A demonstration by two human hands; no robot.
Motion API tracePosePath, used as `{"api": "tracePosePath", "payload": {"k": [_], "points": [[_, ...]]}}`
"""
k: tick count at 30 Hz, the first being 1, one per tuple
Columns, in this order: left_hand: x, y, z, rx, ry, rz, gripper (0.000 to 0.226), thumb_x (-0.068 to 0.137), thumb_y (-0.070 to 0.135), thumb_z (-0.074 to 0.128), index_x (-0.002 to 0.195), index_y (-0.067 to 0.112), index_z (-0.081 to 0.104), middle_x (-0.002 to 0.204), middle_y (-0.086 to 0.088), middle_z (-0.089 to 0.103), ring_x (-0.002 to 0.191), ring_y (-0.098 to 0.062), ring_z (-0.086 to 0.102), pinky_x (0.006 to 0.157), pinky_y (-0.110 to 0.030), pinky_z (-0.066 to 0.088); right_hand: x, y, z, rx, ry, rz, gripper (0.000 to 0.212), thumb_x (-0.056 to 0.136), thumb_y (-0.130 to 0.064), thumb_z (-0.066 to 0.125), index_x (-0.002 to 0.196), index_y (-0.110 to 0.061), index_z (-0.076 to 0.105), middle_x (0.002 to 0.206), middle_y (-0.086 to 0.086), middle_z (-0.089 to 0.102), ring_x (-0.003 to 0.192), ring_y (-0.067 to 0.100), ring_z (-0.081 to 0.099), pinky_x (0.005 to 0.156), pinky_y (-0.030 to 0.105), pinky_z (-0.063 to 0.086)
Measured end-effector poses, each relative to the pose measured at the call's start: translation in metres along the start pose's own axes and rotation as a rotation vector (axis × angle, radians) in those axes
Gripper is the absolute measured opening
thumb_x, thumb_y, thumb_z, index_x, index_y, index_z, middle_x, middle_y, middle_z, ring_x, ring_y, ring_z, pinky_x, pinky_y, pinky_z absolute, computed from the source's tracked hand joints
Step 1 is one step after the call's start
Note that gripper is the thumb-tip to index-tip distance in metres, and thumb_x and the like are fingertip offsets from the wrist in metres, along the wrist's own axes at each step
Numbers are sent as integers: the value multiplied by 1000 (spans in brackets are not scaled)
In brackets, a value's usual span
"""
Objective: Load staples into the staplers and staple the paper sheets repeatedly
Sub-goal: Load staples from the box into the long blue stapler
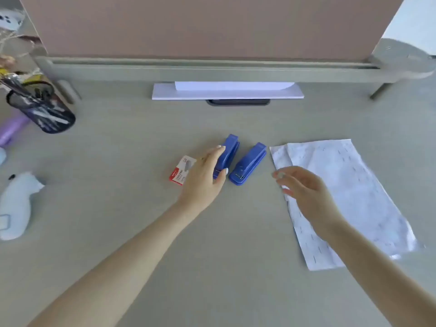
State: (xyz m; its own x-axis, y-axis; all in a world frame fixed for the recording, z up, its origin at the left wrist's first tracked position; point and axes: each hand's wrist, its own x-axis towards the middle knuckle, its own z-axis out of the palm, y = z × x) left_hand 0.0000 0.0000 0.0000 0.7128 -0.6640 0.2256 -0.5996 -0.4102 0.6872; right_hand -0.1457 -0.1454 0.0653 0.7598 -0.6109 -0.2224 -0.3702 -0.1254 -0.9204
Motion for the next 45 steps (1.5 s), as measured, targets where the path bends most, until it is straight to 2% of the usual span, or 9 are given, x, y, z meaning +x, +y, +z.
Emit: {"api": "tracePosePath", "payload": {"k": [3,6,10,13,17,27,34,37,45], "points": [[-12,-15,29,27,128,101,42,86,28,49,125,12,50,134,-5,51,130,-22,41,103,-27,34,5,31,16,-173,48,-173,27,91,-14,52,78,-35,63,93,-11,64,79,1,56,67,8,41],[-17,-18,43,75,286,207,45,85,23,56,127,13,46,138,-10,46,127,-23,43,102,-27,35,8,63,30,-287,38,-293,25,90,-13,50,88,-35,61,103,-20,56,82,-3,53,63,6,41],[-14,-21,41,-172,280,-6,60,86,17,58,139,18,30,143,0,38,127,-10,35,96,-7,25,10,98,48,-459,88,-456,21,87,-12,55,100,-27,61,107,-19,49,102,10,52,81,15,38],[-5,-24,43,-286,193,-192,60,86,23,58,139,24,28,120,11,50,109,-6,50,89,-23,39,10,102,57,-513,130,-611,24,85,-18,53,107,-22,61,114,-14,48,108,19,52,91,28,37],[15,-33,46,-166,211,-200,19,84,26,59,97,15,52,96,0,62,88,-23,58,70,-32,43,21,85,72,-484,237,-729,31,82,-21,49,111,-19,60,122,-2,53,109,23,53,93,33,41],[-5,-35,32,-185,311,-223,17,86,19,55,84,5,46,69,0,50,66,-23,46,53,-27,34,79,71,84,-695,337,-595,42,85,-15,57,125,-22,49,135,-3,47,123,25,41,99,35,35],[-22,-41,17,-317,230,-256,5,84,19,57,86,18,53,85,0,64,81,-17,60,57,-16,40,128,47,81,-618,396,-445,37,86,-9,55,121,-21,51,131,-1,47,116,27,39,80,29,36],[-20,-41,16,-319,137,-247,8,84,21,57,82,18,51,81,-2,63,68,-14,53,55,-19,36,140,43,83,-626,389,-439,34,84,-16,58,117,-24,54,126,-3,49,114,25,37,70,31,39],[-20,-40,17,-222,-38,-156,11,80,27,63,75,26,53,64,10,53,60,-5,46,53,-16,33,117,23,67,-492,152,-484,45,82,-41,61,124,-27,54,136,-6,47,125,19,39,103,38,33]]}}
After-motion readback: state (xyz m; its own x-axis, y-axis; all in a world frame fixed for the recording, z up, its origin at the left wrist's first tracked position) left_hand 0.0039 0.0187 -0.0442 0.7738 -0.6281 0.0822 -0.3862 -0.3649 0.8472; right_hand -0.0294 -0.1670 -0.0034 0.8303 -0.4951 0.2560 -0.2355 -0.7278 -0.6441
